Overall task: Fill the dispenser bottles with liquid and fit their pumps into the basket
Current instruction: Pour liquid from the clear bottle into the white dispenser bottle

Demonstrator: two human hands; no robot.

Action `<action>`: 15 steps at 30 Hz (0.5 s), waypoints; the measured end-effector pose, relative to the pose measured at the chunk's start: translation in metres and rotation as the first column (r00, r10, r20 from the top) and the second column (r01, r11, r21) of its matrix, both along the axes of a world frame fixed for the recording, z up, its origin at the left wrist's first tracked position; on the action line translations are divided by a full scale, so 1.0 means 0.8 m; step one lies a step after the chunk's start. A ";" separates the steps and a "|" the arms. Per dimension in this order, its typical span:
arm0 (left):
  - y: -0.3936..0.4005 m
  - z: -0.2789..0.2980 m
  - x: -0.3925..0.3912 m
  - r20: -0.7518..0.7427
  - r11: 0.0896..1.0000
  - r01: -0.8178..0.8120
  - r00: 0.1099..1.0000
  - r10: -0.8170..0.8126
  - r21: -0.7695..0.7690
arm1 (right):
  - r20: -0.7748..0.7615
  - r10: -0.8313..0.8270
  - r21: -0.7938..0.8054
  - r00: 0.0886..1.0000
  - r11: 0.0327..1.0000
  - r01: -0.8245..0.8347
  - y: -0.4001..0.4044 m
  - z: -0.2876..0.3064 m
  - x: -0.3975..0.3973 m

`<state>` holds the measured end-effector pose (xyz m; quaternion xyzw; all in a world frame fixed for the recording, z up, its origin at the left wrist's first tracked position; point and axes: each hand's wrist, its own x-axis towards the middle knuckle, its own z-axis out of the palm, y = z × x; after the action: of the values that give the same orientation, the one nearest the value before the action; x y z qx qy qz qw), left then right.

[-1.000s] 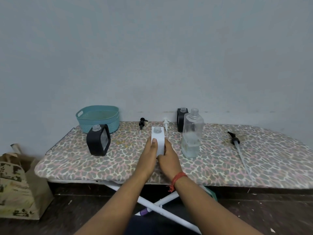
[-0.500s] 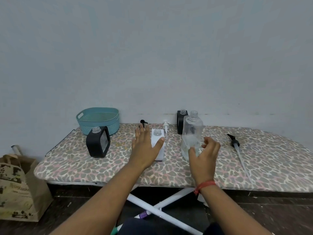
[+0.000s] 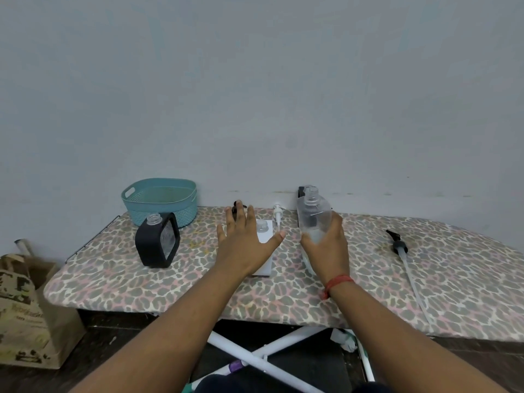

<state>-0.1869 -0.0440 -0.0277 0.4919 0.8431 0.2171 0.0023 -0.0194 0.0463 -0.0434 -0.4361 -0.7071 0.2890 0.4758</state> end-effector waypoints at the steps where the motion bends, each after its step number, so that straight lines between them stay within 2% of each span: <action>1: 0.000 0.001 -0.001 -0.007 1.000 0.002 1.000 -0.002 0.005 | 0.034 0.014 0.042 0.999 0.999 -0.015 0.000 0.001 0.000; 4: 0.001 0.004 -0.004 -0.050 1.000 0.002 0.999 -0.001 0.024 | 0.170 0.058 0.191 0.984 0.977 -0.090 0.001 0.003 0.003; 7: 0.000 0.008 -0.005 -0.093 0.999 0.011 0.996 -0.007 0.046 | 0.340 0.035 0.287 0.940 0.948 -0.138 0.007 0.008 0.011; 11: 0.001 0.011 -0.005 -0.109 0.999 0.018 0.994 -0.014 0.040 | 0.556 -0.055 0.404 0.830 0.890 -0.212 0.013 0.021 0.018; 15: 0.001 0.004 -0.003 -0.093 1.000 0.002 0.996 -0.002 0.005 | 0.664 -0.120 0.447 0.738 0.855 -0.264 0.016 0.034 0.018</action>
<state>-0.1889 -0.0428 -0.0249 0.5024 0.8412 0.1962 -0.0382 -0.0047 0.0588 -0.0162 -0.3383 -0.8973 -0.0680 0.2754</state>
